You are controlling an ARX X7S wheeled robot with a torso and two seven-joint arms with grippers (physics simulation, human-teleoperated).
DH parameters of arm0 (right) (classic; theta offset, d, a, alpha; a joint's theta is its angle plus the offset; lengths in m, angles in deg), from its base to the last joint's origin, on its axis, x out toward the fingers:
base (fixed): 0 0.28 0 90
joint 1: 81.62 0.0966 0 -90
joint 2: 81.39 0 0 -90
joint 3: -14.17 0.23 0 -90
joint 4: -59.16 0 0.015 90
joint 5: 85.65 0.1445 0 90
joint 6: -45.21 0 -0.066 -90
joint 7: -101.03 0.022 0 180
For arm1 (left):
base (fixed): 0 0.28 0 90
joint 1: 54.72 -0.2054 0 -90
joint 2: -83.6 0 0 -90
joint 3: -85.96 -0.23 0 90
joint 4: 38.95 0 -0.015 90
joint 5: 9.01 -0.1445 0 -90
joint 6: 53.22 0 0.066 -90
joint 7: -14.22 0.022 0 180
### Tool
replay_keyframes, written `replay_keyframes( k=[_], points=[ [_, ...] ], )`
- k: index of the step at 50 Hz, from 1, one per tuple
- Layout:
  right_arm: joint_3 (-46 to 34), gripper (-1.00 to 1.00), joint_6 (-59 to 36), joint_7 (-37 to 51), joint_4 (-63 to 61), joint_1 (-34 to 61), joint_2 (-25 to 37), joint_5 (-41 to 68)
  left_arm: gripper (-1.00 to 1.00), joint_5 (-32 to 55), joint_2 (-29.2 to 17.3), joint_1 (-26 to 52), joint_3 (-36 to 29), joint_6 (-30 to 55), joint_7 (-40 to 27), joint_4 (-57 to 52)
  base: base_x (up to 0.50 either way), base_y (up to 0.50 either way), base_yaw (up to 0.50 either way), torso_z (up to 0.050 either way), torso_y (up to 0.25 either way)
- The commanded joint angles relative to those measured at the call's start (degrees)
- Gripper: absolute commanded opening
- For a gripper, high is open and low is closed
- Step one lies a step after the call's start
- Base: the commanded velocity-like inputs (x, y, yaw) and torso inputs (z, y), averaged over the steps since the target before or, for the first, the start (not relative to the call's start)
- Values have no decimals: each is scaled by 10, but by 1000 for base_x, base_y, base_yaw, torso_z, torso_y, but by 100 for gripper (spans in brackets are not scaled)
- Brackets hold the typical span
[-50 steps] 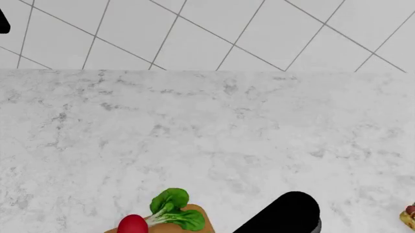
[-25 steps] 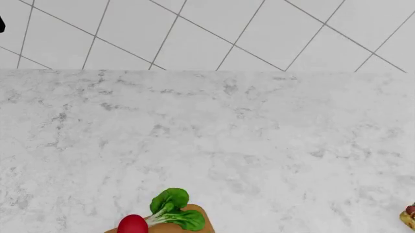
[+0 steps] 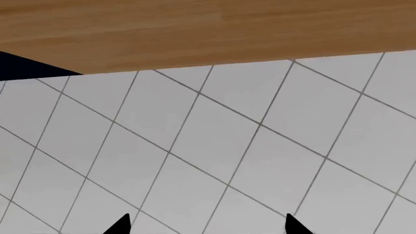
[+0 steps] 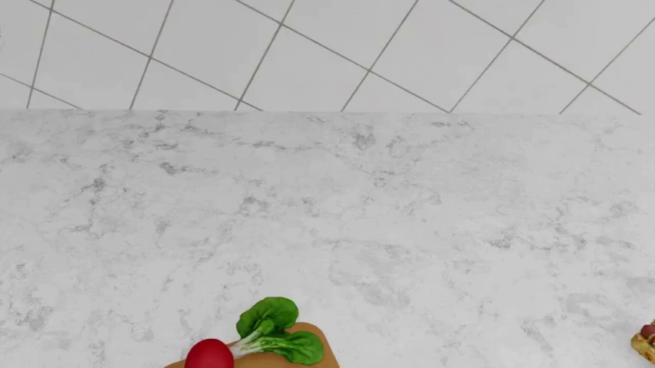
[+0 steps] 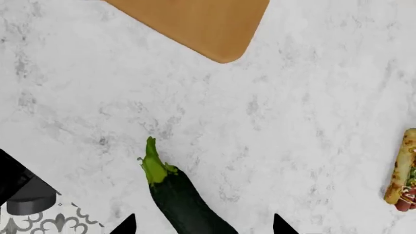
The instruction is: Clear the non-vegetable object off the cutting board and place the vegetables onto it.
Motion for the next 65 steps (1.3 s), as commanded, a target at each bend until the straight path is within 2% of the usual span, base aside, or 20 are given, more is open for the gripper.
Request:
replay_keyframes(
  k=[1,21,40,65],
  points=[
    [6,100,-29,-24,15,2,-28,0,100,-6,8,3,15,1,23,3,0,0,0,0,0],
    [-14,100,-34,-25,5,-63,1,-70,100,-5,1,-1,19,0,20,2,0,0,0,0,0],
    [-23,100,-45,-43,27,-125,-24,-130,100,-2,-4,-2,25,-1,18,3,0,0,0,0,0],
    [-59,100,-43,-50,21,-155,11,-150,100,6,-8,4,31,4,13,0,0,0,0,0,0]
  ],
)
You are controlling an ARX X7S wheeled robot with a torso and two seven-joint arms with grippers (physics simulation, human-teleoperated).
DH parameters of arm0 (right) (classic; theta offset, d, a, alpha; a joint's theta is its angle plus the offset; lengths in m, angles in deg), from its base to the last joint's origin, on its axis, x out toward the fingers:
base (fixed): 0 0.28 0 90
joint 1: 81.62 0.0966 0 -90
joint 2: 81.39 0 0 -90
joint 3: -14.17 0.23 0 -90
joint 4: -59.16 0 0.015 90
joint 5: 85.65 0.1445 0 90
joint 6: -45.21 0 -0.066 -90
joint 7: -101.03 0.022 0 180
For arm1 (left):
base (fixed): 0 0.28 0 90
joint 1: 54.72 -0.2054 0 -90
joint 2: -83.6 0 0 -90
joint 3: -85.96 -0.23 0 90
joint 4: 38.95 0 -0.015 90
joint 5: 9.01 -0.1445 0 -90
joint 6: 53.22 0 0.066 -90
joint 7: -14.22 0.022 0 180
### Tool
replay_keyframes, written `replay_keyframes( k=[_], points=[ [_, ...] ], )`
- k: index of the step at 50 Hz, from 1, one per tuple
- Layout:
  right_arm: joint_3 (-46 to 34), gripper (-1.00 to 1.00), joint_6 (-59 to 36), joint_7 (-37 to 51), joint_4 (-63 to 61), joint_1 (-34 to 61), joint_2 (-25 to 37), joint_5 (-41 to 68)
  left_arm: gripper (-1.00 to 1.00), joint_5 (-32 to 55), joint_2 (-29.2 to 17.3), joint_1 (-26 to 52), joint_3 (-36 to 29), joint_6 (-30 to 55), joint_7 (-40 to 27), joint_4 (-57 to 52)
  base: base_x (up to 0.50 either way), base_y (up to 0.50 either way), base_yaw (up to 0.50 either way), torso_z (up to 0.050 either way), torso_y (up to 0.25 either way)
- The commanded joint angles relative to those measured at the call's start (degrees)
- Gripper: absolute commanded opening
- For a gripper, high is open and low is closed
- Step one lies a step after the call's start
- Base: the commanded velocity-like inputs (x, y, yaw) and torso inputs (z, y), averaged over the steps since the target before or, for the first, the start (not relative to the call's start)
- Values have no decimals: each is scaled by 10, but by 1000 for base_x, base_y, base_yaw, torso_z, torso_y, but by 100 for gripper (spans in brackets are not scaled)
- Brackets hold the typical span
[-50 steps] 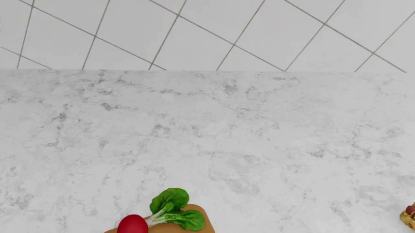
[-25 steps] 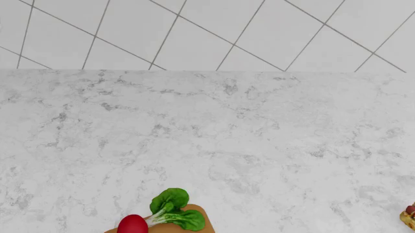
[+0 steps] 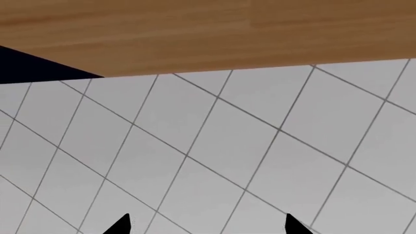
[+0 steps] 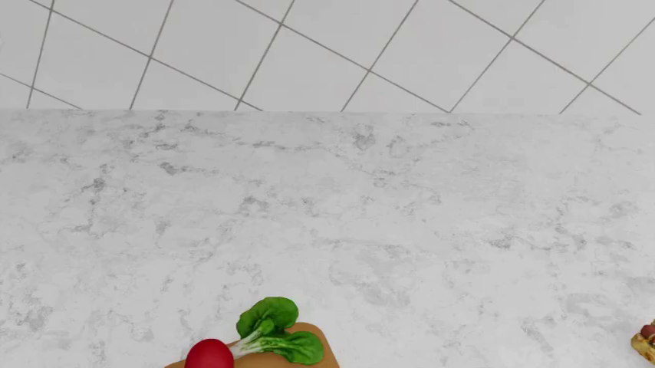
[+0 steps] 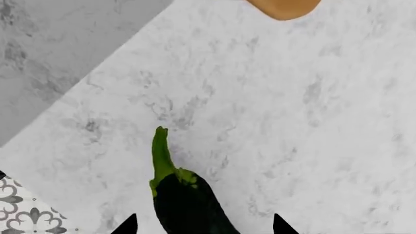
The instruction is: Clear the non-vegetable object off the cutting board and place the vegetables onto it.
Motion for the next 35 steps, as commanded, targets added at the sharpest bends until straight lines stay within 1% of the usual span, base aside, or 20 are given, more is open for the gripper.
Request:
replay_keyframes(
  k=[1,2,7,14,22,29,35],
  points=[
    [-5,100,-4,-17,2,-11,0,-21,100,-3,10,2,14,7,21,-4,0,0,0,0,0],
    [-3,-100,-5,-17,3,-8,-2,-19,100,-3,10,3,14,8,21,-4,0,0,0,0,0],
    [5,-100,-8,-18,0,10,-14,-1,100,-1,10,6,15,10,20,-5,0,-1,0,0,0],
    [34,-100,-28,-12,14,65,-27,26,100,3,10,10,18,12,18,-7,0,0,0,0,0],
    [63,-100,-58,0,37,124,-24,63,100,4,9,10,17,14,16,-10,0,0,0,0,0],
    [71,-100,-73,16,48,122,-11,62,100,6,11,9,17,14,13,-12,0,0,0,0,0],
    [105,-100,-101,13,92,125,-27,64,100,5,10,8,16,12,13,-11,0,0,0,0,0]
  ],
)
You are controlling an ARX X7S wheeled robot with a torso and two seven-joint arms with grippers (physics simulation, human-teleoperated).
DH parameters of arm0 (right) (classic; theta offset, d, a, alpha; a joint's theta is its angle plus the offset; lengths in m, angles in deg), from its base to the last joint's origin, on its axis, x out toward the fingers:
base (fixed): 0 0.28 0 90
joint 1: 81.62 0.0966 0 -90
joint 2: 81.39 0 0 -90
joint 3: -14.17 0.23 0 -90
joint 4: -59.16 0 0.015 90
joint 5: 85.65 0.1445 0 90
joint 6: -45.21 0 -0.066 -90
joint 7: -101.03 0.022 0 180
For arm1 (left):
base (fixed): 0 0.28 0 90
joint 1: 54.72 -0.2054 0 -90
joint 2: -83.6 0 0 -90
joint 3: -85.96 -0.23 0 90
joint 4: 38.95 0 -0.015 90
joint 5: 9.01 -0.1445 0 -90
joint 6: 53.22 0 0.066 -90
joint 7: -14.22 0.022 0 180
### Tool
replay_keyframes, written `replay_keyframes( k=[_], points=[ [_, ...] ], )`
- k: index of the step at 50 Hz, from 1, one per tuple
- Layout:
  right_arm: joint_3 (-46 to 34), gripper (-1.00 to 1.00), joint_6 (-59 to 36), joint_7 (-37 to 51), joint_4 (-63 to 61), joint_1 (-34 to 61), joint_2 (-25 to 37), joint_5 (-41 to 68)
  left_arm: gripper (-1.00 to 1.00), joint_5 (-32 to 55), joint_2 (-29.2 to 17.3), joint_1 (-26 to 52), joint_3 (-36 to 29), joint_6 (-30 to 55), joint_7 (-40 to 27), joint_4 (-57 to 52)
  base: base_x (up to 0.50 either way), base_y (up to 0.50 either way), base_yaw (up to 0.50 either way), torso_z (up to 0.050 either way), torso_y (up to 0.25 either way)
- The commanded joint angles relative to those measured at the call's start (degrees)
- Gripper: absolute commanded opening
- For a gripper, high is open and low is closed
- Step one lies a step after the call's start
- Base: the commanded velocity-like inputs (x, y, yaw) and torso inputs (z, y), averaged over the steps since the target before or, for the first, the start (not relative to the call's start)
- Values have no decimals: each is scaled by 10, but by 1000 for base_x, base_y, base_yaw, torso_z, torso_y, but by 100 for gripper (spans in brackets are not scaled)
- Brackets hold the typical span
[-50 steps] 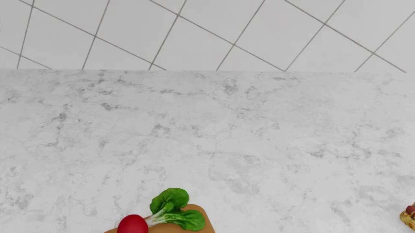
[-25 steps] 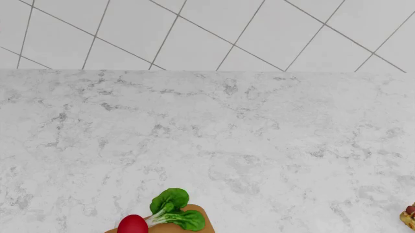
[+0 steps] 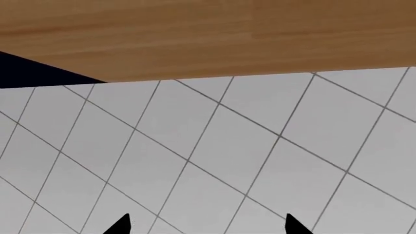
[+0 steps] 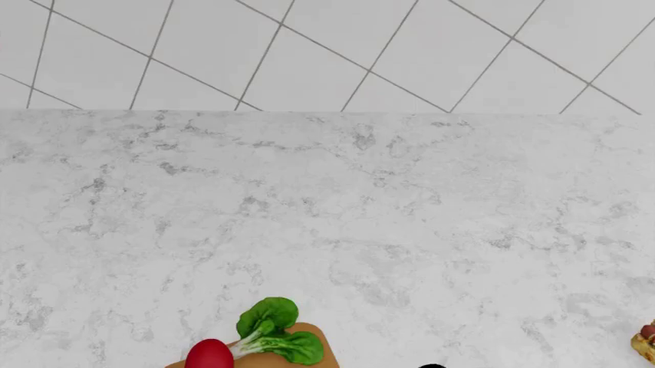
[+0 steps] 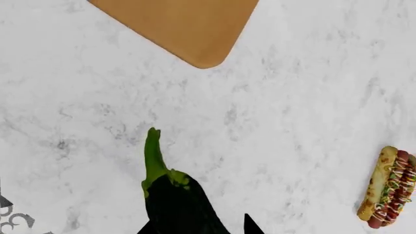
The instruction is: Clear the non-vegetable object off the cutting board and place the vegetables onto it.
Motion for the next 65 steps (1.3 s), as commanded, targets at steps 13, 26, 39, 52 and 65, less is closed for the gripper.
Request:
replay_keyframes(
  k=[13,26,39,52,65],
  points=[
    [103,-100,-119,-33,152,-3,-64,-22,100,-5,10,0,12,1,20,-1,0,0,0,0,0],
    [172,-100,-202,-86,257,-69,-106,-74,100,-6,8,5,7,-1,20,4,0,0,0,0,0],
    [250,-100,-284,-140,363,-125,-159,-130,100,-6,6,7,4,-3,20,6,0,0,0,0,0],
    [299,-100,-283,-482,388,-150,-182,-466,100,-14,4,0,-3,-19,24,19,0,0,0,0,0],
    [313,-100,-271,-637,393,-196,-225,-627,100,-16,0,4,-5,-21,23,22,0,0,0,0,0]
  ],
)
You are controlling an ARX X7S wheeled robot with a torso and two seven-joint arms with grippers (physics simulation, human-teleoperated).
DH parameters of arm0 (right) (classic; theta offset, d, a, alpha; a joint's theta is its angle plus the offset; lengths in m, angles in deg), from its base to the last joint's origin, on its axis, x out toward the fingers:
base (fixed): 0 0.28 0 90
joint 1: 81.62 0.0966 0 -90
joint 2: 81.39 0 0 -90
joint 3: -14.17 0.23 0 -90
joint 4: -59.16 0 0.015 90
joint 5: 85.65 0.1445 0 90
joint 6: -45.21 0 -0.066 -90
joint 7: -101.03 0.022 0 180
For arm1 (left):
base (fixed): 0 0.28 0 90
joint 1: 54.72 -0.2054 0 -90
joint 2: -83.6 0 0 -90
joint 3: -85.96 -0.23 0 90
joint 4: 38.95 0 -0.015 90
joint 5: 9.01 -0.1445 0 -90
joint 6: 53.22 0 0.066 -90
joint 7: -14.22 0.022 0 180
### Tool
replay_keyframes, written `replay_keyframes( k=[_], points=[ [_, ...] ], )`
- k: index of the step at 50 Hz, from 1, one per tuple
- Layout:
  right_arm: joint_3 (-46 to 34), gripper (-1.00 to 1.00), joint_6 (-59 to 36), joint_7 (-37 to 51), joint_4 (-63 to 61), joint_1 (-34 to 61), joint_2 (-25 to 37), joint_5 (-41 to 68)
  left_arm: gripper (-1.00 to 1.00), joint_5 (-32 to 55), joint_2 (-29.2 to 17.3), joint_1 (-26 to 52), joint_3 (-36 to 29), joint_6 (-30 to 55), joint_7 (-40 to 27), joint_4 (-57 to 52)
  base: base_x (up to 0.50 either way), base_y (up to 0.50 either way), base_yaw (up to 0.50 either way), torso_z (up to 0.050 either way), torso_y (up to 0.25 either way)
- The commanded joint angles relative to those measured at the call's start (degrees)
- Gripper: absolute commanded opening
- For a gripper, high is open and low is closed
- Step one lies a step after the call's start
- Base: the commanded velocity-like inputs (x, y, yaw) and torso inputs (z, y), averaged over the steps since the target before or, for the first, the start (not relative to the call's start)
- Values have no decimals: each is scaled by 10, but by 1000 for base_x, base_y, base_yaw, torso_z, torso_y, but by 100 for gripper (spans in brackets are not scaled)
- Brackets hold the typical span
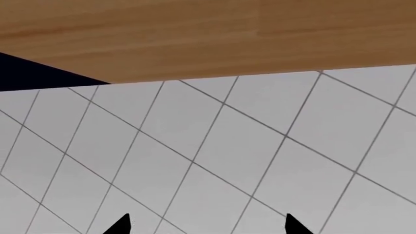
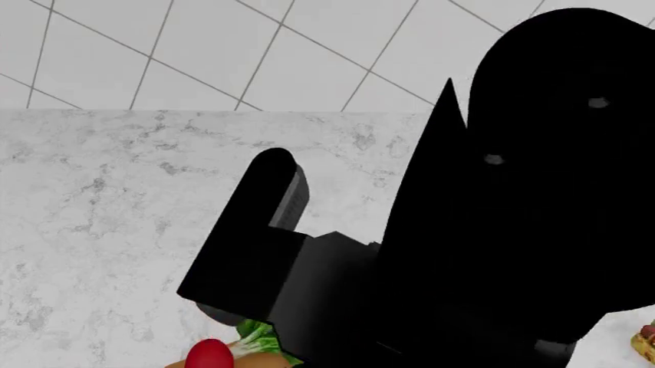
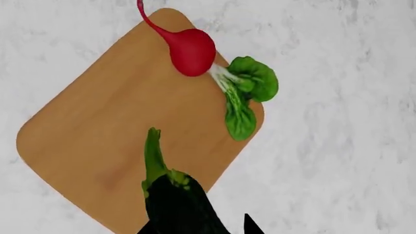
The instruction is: Clear the non-vegetable object off the cutting board and place the vegetables onto it.
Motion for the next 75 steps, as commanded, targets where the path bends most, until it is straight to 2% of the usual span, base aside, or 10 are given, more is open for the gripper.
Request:
replay_keyframes(
  k=[1,25,50,57,75],
  points=[
    [34,-100,4,-170,17,-28,-46,-162,100,-10,10,-3,11,-3,23,2,0,0,0,0,0],
    [36,-100,51,-248,4,-35,-78,-233,100,-9,6,-12,12,-9,22,5,0,0,0,0,0],
    [26,-100,123,-374,17,-80,-111,-372,100,-11,6,-9,7,-18,23,17,0,0,0,0,0],
    [23,-100,139,-378,20,-93,-113,-384,100,-9,6,-6,6,-15,21,17,0,0,0,0,0],
    [17,-100,138,-350,13,-123,-105,-338,100,-4,2,-7,11,-10,16,9,0,0,0,0,0]
  ],
)
